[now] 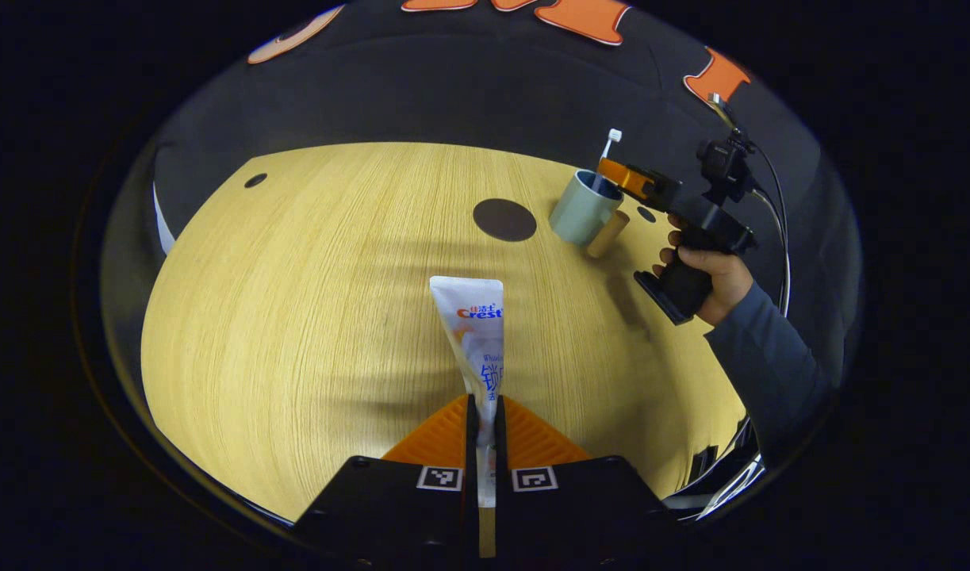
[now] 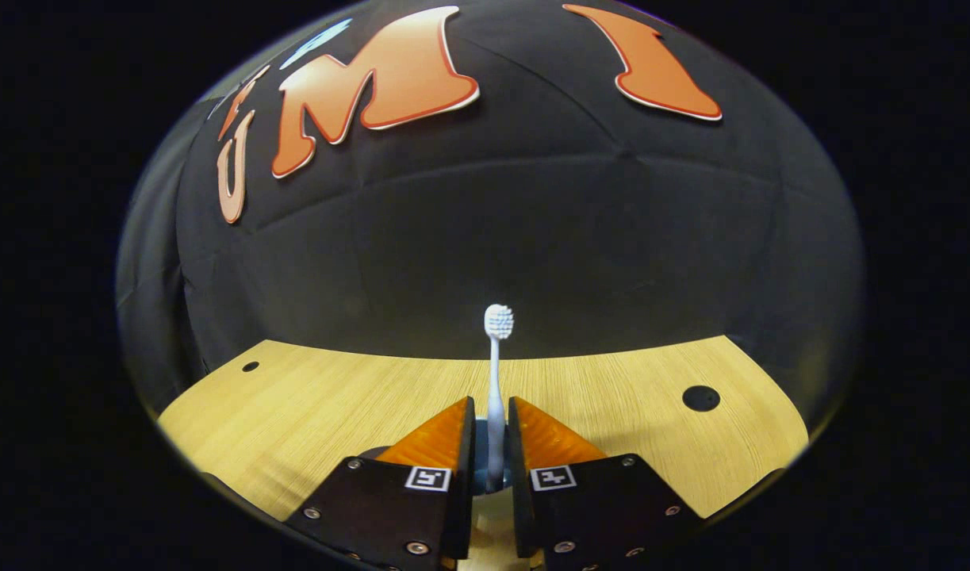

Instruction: Put the toothbrush and toothpaste on the desktop into the cup, then pick up the cup and place it on the coaster on the desktop.

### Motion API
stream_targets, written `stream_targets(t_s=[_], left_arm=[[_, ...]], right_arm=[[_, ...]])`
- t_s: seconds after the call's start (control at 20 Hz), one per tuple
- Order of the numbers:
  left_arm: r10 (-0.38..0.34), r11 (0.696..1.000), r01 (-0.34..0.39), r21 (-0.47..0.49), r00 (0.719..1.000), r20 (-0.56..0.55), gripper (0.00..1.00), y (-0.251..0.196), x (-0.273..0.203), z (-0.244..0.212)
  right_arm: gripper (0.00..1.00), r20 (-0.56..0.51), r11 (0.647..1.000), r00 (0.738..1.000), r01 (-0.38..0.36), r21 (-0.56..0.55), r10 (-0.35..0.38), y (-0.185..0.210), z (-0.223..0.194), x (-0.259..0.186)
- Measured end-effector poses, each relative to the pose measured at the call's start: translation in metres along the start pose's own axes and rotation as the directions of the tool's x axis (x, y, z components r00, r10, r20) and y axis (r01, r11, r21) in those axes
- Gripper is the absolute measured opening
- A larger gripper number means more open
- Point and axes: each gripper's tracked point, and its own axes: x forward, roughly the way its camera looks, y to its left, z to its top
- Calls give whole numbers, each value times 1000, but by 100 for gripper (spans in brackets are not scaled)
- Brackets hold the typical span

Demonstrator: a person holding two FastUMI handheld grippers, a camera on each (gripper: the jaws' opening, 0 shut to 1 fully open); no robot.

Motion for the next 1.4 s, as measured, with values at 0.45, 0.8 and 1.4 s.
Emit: stream_targets(t_s=[0.45,0.8,1.4], left_arm=[[-35,996,16,90,977,212,8,-18,12,68],[-84,990,20,141,882,464,8,-39,24,143],[-196,975,40,219,618,762,8,-94,55,245]], right_arm=[[67,-64,1000,998,15,1,-15,-20,7,-73],[94,-140,999,990,7,-44,-13,-26,-11,-149],[98,-229,994,973,60,94,-37,-54,-72,-220]])
